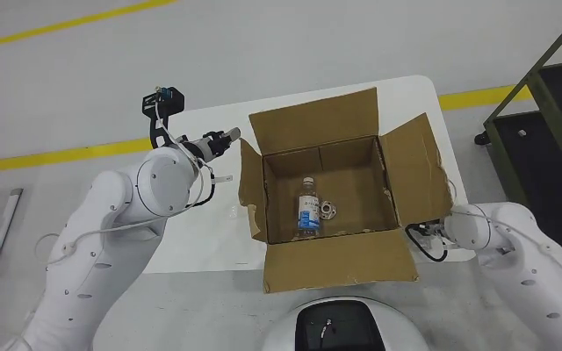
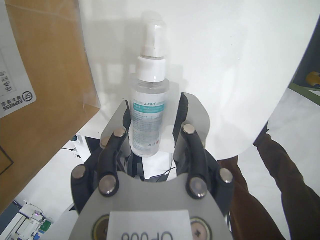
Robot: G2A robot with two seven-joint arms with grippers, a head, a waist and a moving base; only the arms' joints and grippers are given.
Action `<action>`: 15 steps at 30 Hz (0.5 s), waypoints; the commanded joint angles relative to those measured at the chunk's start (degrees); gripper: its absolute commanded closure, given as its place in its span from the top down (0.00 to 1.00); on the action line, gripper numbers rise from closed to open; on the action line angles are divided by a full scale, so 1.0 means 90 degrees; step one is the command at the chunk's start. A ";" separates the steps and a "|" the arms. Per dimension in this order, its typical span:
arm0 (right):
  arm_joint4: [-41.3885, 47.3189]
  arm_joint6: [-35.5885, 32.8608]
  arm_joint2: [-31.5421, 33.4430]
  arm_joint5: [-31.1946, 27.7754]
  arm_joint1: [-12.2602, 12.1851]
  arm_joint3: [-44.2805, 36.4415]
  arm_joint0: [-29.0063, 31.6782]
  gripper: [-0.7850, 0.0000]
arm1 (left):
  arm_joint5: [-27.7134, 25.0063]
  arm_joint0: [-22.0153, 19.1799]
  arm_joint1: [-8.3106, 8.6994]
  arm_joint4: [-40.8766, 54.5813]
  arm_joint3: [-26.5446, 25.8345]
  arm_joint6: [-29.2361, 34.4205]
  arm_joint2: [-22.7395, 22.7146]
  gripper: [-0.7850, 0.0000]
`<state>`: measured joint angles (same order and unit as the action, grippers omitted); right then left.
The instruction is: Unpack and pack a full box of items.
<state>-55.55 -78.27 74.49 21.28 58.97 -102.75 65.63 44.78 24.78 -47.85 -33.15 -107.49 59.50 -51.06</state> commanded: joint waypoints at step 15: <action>-0.0112 0.0061 -0.0356 0.0088 0.0096 0.0284 -0.0238 0.44 | 0.0000 0.0000 0.0000 0.0000 0.0000 0.0000 0.0000 1.00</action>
<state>-56.55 -77.70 71.30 21.99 59.82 -100.24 63.51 44.78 24.78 -47.85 -33.15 -107.49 59.50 -51.06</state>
